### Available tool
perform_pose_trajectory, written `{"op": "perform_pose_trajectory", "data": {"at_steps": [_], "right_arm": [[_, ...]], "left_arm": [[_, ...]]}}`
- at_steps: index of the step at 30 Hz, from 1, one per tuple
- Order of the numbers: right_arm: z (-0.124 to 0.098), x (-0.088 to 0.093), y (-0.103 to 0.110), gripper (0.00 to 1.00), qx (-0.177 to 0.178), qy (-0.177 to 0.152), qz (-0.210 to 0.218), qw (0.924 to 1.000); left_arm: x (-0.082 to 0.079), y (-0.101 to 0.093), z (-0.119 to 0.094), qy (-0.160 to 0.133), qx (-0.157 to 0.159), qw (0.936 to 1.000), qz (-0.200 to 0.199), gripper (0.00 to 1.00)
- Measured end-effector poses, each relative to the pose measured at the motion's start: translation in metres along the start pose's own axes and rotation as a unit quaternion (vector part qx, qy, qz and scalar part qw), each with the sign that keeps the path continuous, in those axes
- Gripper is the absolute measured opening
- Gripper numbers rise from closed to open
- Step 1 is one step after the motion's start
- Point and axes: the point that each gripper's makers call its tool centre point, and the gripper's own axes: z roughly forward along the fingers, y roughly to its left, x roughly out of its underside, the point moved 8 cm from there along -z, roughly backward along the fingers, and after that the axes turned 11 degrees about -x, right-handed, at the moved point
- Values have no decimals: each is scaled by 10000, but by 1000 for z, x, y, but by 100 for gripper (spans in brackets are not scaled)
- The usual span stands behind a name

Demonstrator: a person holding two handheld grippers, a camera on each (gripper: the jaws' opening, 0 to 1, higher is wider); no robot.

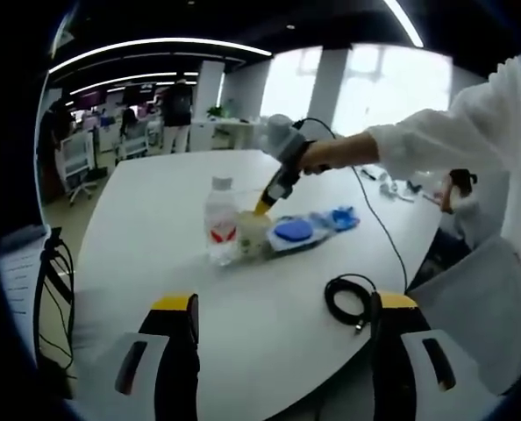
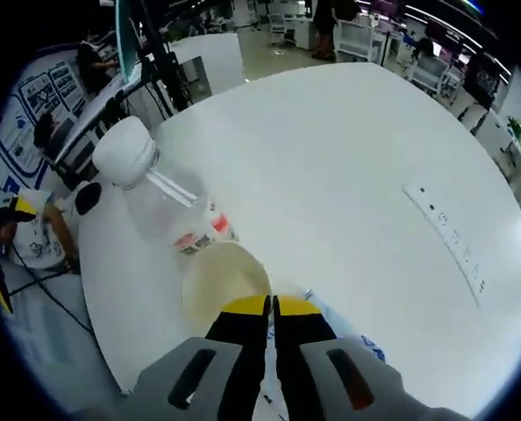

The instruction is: Arrange the tabletop items into an orderly group along one side of the table until the central work area is clear of visible clutter.

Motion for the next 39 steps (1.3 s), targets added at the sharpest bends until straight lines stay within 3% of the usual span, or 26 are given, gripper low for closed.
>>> {"op": "perform_pose_trajectory", "data": {"at_steps": [10, 13, 19, 21, 25, 27, 30, 33, 34, 35, 36, 38, 39], "right_arm": [[-3, 3, 4, 0, 57, -38, -214, 9997], [-8, 3, 2, 3, 150, -226, -332, 9991], [-13, -3, -4, 8, 147, -542, -304, 9980], [-23, -6, -3, 7, 254, -857, -328, 9955], [-26, -7, -3, 7, 14, -1440, -313, 9891], [-41, -6, 6, 7, -178, -1982, -517, 9786], [-63, -8, 16, 6, -335, -2940, -606, 9533], [-91, -5, 31, 6, -714, -3915, -602, 9154], [-102, -2, 37, 6, -772, -4100, -657, 9064], [-114, 1, 44, 7, -843, -4393, -775, 8910], [-121, 3, 48, 8, -951, -4566, -850, 8805], [-143, 10, 67, 15, -1379, -5089, -856, 8454], [-157, 14, 77, 21, -1648, -5451, -843, 8177]], "left_arm": [[-2, -5, 0, -19, 38, 10000, 48, 77], [-6, -9, 0, -143, 104, 9998, 30, 78], [-4, -10, 1, -58, 122, 9999, 4, 78], [-3, -7, 1, -57, 111, 9999, -6, 78], [-2, -4, 1, -42, 92, 9999, -32, 79], [-4, -4, 1, -91, 104, 9999, -21, 80], [-13, -6, -3, -456, 249, 9984, -231, 80], [-22, -7, -7, -799, 366, 9947, -540, 81], [-24, -6, -9, -904, 382, 9931, -641, 81], [-25, -6, -10, -952, 380, 9926, -647, 81], [-27, -6, -11, -995, 373, 9923, -643, 80], [-29, -9, -11, -1057, 406, 9914, -654, 80], [-32, -12, -11, -1145, 469, 9899, -691, 80]]}}
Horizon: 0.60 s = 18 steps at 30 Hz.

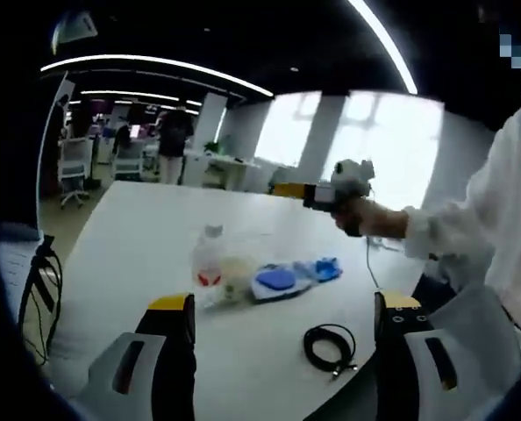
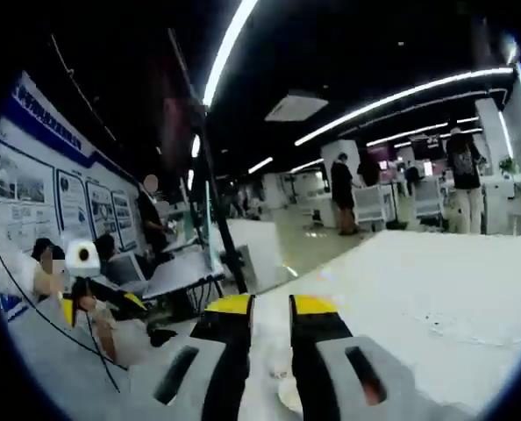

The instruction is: Arrange the tabletop items into an orderly group along one side of the table until the central work area is clear of visible clutter.

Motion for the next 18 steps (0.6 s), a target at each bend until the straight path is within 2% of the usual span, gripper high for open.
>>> {"op": "perform_pose_trajectory", "data": {"at_steps": [2, 3, 4, 5, 8, 9, 11, 14, 15, 16, 17, 18], "right_arm": [[-6, -15, 20, 38, -193, -575, 121, 9981], [-9, -24, 40, 46, -400, -848, 134, 9955], [-12, -30, 52, 53, -517, -1056, 25, 9931], [-15, -40, 73, 59, -696, -1409, -177, 9874], [-20, -55, 111, 62, -1167, -1952, -42, 9738], [-22, -64, 124, 63, -1309, -2216, -43, 9663], [-26, -80, 140, 69, -1331, -2747, 32, 9523], [-33, -101, 156, 86, -1495, -3572, 161, 9219], [-36, -109, 162, 90, -1517, -3913, 208, 9075], [-38, -115, 170, 94, -1546, -4030, 75, 9020], [-38, -116, 172, 95, -1537, -3964, 7, 9051], [-37, -118, 174, 95, -1511, -3825, -83, 9115]], "left_arm": [[-4, -5, 2, -114, 147, 9998, -89, 80], [-5, -7, 3, -102, 182, 9997, -88, 80], [-6, -10, 4, -94, 198, 9997, -69, 80], [-8, -14, 5, -136, 265, 9996, -13, 79], [-18, -27, 8, -329, 545, 9979, -79, 77], [-21, -30, 9, -416, 617, 9971, -128, 77], [-28, -36, 11, -592, 741, 9951, -281, 77], [-36, -41, 13, -886, 857, 9911, -498, 77], [-37, -42, 14, -916, 870, 9906, -535, 78], [-37, -41, 15, -897, 865, 9908, -533, 78], [-36, -43, 17, -871, 857, 9912, -509, 78], [-35, -43, 19, -868, 852, 9913, -495, 77]]}}
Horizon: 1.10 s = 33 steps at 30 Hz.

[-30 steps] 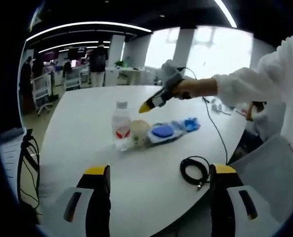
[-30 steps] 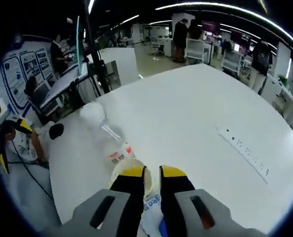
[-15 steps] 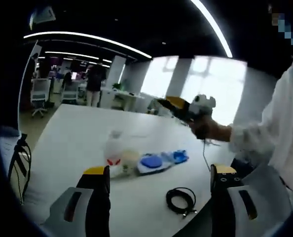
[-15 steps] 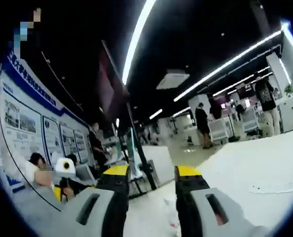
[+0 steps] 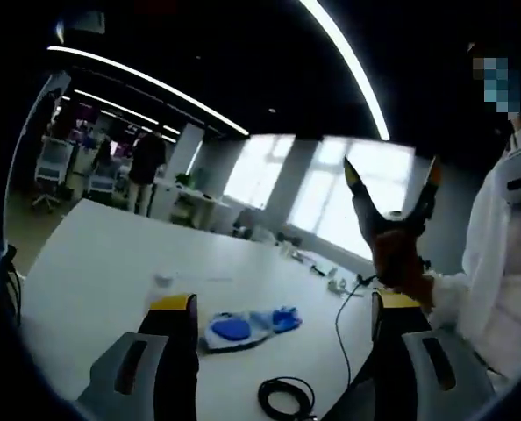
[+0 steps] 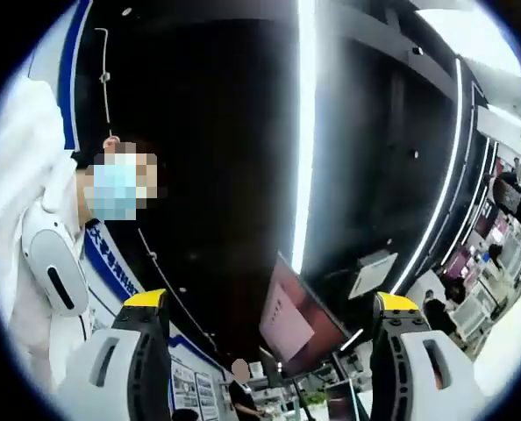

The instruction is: Arrange the tabletop items into an orderly group along one side of the table until the central work area is clear of visible clutter.

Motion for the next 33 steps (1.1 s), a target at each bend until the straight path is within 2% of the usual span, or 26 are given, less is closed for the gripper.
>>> {"op": "perform_pose_trajectory", "data": {"at_steps": [2, 3, 4, 5, 6, 7, 8, 9, 11, 14, 15, 16, 18, 19, 20, 21, 22, 23, 25, 27, 28, 29, 30, 33], "right_arm": [[3, 0, -2, 89, 44, 208, -82, 9997], [1, 2, -8, 81, 160, 414, -121, 9989], [-2, 4, -11, 62, 243, 572, -139, 9980], [-10, 7, -18, 44, 403, 870, -157, 9953], [-15, 7, -19, 28, 431, 925, -192, 9946], [-21, 6, -20, 16, 352, 1056, -306, 9933], [-22, 5, -21, 9, 422, 1033, -249, 9934], [-30, 6, -23, 2, 634, 1234, -109, 9903], [-38, 6, -26, 0, 847, 1294, 192, 9878], [-54, 10, -28, 0, 1168, 1675, 250, 9786], [-59, 10, -28, 0, 1261, 1698, 253, 9771], [-67, 11, -29, 0, 1414, 1656, 466, 9749], [-81, 15, -30, 0, 1710, 1979, 566, 9635], [-83, 14, -29, 0, 1682, 1950, 491, 9650], [-88, 14, -29, 0, 1769, 1933, 576, 9633], [-95, 15, -29, 0, 1958, 1966, 788, 9575], [-98, 15, -28, 0, 1965, 1987, 746, 9573], [-105, 16, -28, 0, 2156, 2158, 747, 9494], [-116, 17, -26, 0, 2259, 2467, 723, 9396], [-124, 18, -25, 0, 2374, 2536, 799, 9343], [-132, 19, -24, 0, 2478, 2677, 859, 9271], [-139, 20, -24, 0, 2568, 2835, 821, 9203], [-149, 22, -22, 0, 2682, 3067, 836, 9094], [-170, 27, -19, 0, 2974, 3276, 1049, 8906]], "left_arm": [[3, -1, 3, 7, 23, 10000, -41, 77], [4, -2, 4, 8, 32, 10000, -79, 77], [5, -2, 5, 1, 33, 9999, -112, 77], [6, -2, 6, -24, 18, 9999, -164, 76], [8, -1, 7, -37, -8, 9996, -262, 76], [9, 0, 7, -46, -22, 9995, -302, 76], [10, 1, 8, -66, -73, 9993, -363, 75], [11, 2, 9, -64, -89, 9992, -384, 74], [13, 2, 11, 4, -104, 9992, -382, 73], [18, 1, 13, 216, -100, 9994, -269, 70], [19, 0, 14, 247, -98, 9993, -249, 69], [19, 0, 15, 272, -100, 9993, -248, 69], [22, 1, 18, 368, -101, 9990, -237, 68], [23, 0, 20, 391, -101, 9990, -216, 68], [24, 0, 21, 409, -101, 9989, -208, 68], [25, 0, 22, 466, -112, 9987, -185, 67], [29, 0, 24, 583, -145, 9981, -136, 67], [32, 0, 25, 715, -162, 9973, -71, 67], [39, -1, 29, 984, -182, 9949, 90, 67], [47, -2, 33, 1221, -222, 9922, 139, 66], [53, -2, 35, 1431, -273, 9892, 147, 66], [55, -2, 37, 1468, -284, 9886, 176, 65], [59, -2, 39, 1551, -312, 9872, 184, 65], [72, 1, 46, 1854, -377, 9819, 87, 64]]}}
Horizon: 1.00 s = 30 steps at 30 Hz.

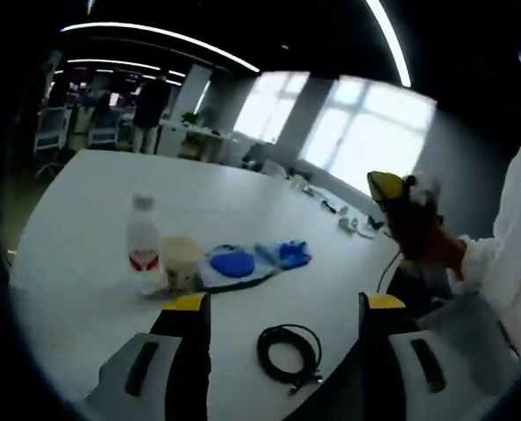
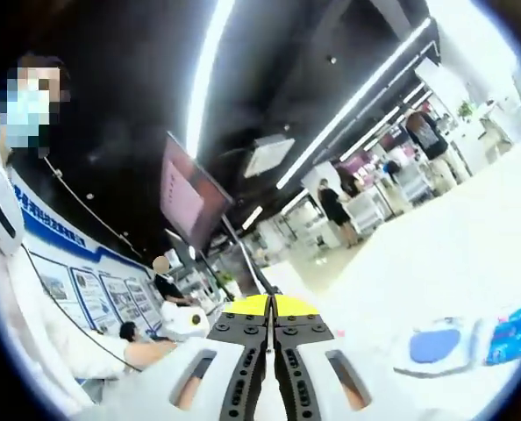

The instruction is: Arrange the tabletop items into an orderly group along one side of the table until the central work area is clear of visible clutter.

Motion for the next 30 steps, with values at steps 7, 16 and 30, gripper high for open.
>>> {"op": "perform_pose_trajectory", "data": {"at_steps": [7, 16, 30], "right_arm": [[-23, 42, -21, 0, 461, 1216, 254, 9912], [-39, 79, -56, 10, 903, 2267, 402, 9689], [-33, 130, -71, 28, 913, 3157, 667, 9421]], "left_arm": [[17, -3, 20, 438, -124, 9988, -204, 60], [42, -14, 39, 1108, -295, 9928, -337, 57], [69, -10, 66, 1815, -833, 9787, -478, 58]]}}
